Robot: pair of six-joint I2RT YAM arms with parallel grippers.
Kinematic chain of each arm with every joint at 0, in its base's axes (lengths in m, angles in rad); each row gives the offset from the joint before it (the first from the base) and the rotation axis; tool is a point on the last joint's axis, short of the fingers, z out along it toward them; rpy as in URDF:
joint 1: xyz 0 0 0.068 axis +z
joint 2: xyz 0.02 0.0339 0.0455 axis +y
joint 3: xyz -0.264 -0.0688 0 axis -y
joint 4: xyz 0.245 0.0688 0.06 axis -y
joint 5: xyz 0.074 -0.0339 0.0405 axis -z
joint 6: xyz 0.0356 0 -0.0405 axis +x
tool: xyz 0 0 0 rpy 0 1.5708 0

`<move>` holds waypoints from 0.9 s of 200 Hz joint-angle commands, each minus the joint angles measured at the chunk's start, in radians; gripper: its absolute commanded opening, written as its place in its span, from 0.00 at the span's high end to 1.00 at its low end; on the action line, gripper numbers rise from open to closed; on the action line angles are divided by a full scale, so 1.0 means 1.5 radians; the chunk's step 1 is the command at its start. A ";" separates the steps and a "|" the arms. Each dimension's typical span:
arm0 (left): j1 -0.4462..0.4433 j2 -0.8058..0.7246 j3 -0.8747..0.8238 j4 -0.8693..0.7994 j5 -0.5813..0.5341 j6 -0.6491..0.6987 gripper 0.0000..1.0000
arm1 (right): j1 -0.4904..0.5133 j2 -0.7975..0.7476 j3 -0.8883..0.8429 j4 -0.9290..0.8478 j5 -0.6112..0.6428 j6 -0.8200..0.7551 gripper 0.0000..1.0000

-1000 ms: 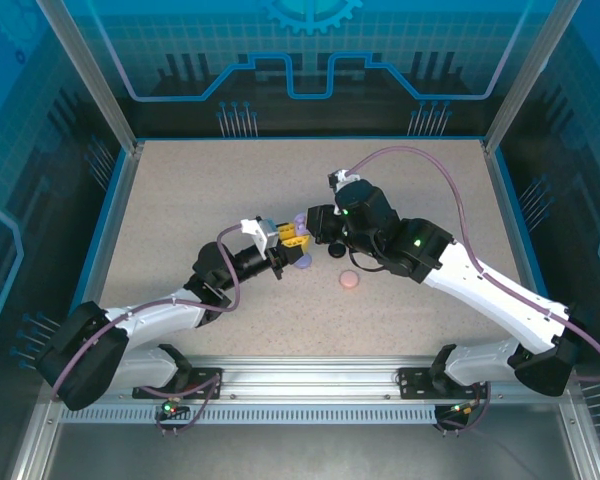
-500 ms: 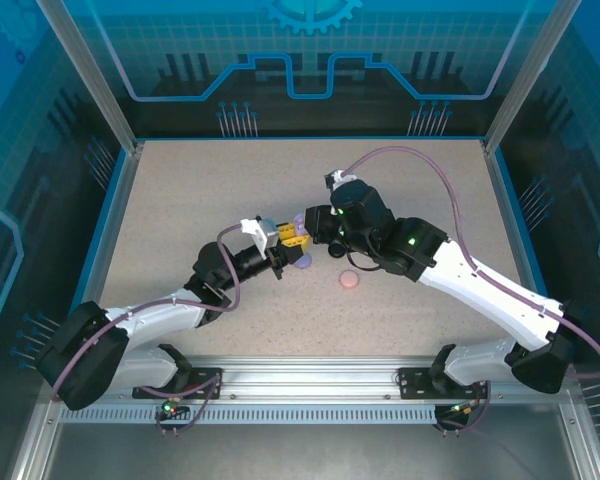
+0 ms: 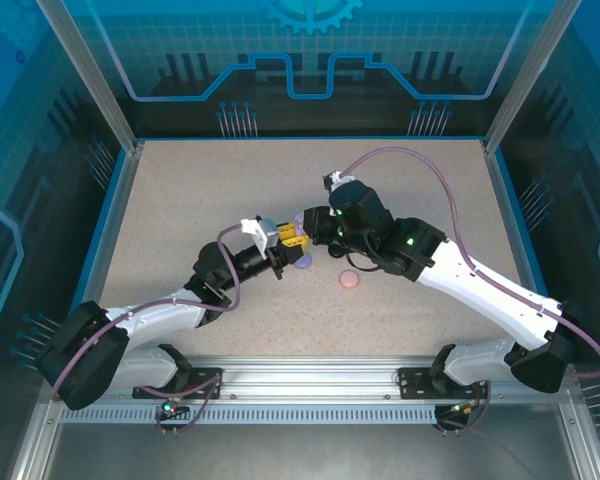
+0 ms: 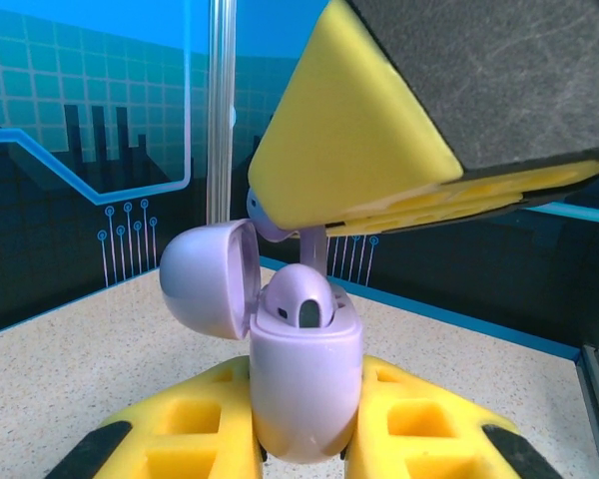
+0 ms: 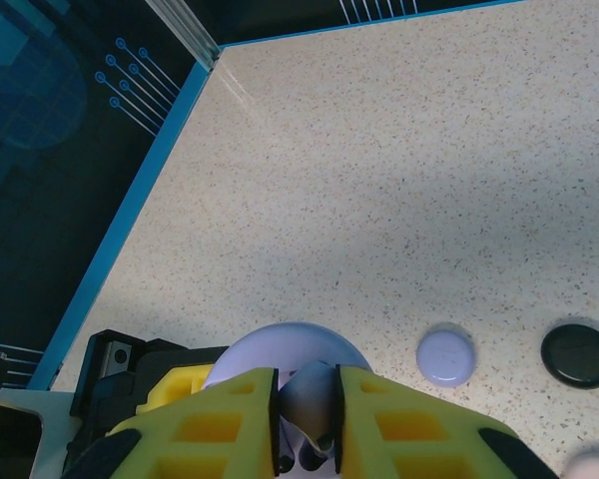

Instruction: Insert the wireless bluetooth earbuds into the charging case

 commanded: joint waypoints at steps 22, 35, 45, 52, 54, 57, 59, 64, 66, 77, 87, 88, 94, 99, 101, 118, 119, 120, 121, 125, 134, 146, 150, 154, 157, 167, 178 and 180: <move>-0.006 0.009 0.020 0.039 -0.015 -0.008 0.97 | 0.010 -0.004 -0.002 0.002 -0.010 -0.008 0.72; -0.006 0.010 0.019 0.040 -0.014 -0.008 0.97 | 0.011 -0.006 0.006 -0.002 -0.009 -0.015 0.70; -0.006 0.010 0.019 0.041 -0.014 -0.009 0.96 | 0.009 -0.009 0.014 -0.010 -0.007 -0.022 0.68; -0.006 0.010 0.019 0.041 -0.013 -0.009 0.97 | 0.010 -0.010 0.021 -0.017 -0.004 -0.027 0.66; -0.006 0.010 0.018 0.042 -0.013 -0.009 0.97 | 0.010 -0.011 0.022 -0.019 -0.003 -0.028 0.65; -0.006 0.010 0.018 0.042 -0.012 -0.009 0.97 | 0.009 -0.011 0.025 -0.022 -0.002 -0.030 0.64; -0.006 0.009 0.018 0.042 -0.011 -0.009 0.97 | 0.009 -0.012 0.026 -0.023 -0.002 -0.031 0.64; -0.006 0.010 0.018 0.043 -0.012 -0.009 0.96 | 0.009 -0.014 0.029 -0.029 -0.002 -0.034 0.62; -0.006 0.010 0.018 0.042 -0.012 -0.010 0.97 | 0.008 -0.016 0.031 -0.030 -0.001 -0.036 0.61; -0.006 0.007 0.018 0.042 -0.012 -0.009 0.96 | 0.005 -0.023 0.035 -0.037 -0.002 -0.047 0.58; -0.006 0.006 0.017 0.042 -0.010 -0.011 0.97 | 0.001 -0.032 0.034 -0.037 -0.008 -0.060 0.54; -0.006 0.006 0.017 0.042 -0.010 -0.011 0.97 | 0.000 -0.033 0.033 -0.036 -0.009 -0.061 0.53; -0.006 0.004 0.016 0.042 -0.008 -0.011 0.97 | -0.005 -0.041 0.032 -0.036 -0.016 -0.071 0.51; -0.006 0.003 0.016 0.042 -0.006 -0.012 0.97 | -0.010 -0.047 0.031 -0.038 -0.019 -0.079 0.48; -0.006 0.003 0.016 0.042 -0.006 -0.013 0.97 | -0.013 -0.049 0.031 -0.038 -0.022 -0.084 0.47; -0.006 -0.004 0.014 0.041 0.002 -0.018 0.97 | -0.043 -0.070 0.017 -0.030 -0.080 -0.124 0.33; -0.006 -0.005 0.014 0.041 0.002 -0.018 0.96 | -0.045 -0.072 0.014 -0.029 -0.086 -0.127 0.33; -0.006 -0.006 0.014 0.041 0.002 -0.019 0.96 | -0.048 -0.074 0.013 -0.027 -0.092 -0.130 0.32; -0.006 -0.007 0.013 0.041 0.003 -0.019 0.97 | -0.051 -0.076 0.012 -0.027 -0.099 -0.132 0.31; -0.006 -0.009 0.013 0.040 0.005 -0.021 0.96 | -0.063 -0.080 0.005 -0.021 -0.124 -0.138 0.28; -0.006 -0.015 0.012 0.038 0.013 -0.026 0.96 | -0.093 -0.088 -0.010 -0.003 -0.197 -0.150 0.22; -0.006 -0.023 0.011 0.036 0.022 -0.033 0.96 | -0.130 -0.091 -0.029 0.022 -0.297 -0.160 0.16; -0.006 -0.025 0.010 0.036 0.025 -0.035 0.96 | -0.141 -0.090 -0.033 0.026 -0.322 -0.159 0.14; -0.007 -0.028 0.011 0.035 0.027 -0.036 0.96 | -0.149 -0.088 -0.036 0.030 -0.346 -0.160 0.12; -0.006 -0.029 0.011 0.035 0.029 -0.038 0.96 | -0.153 -0.086 -0.038 0.034 -0.365 -0.162 0.11; -0.006 -0.033 0.011 0.034 0.035 -0.042 0.96 | -0.163 -0.077 -0.039 0.042 -0.408 -0.168 0.09; -0.006 -0.035 0.012 0.033 0.039 -0.046 0.96 | -0.164 -0.062 -0.033 0.042 -0.440 -0.173 0.08; -0.006 -0.035 0.012 0.033 0.038 -0.047 0.96 | -0.164 -0.059 -0.032 0.043 -0.447 -0.173 0.08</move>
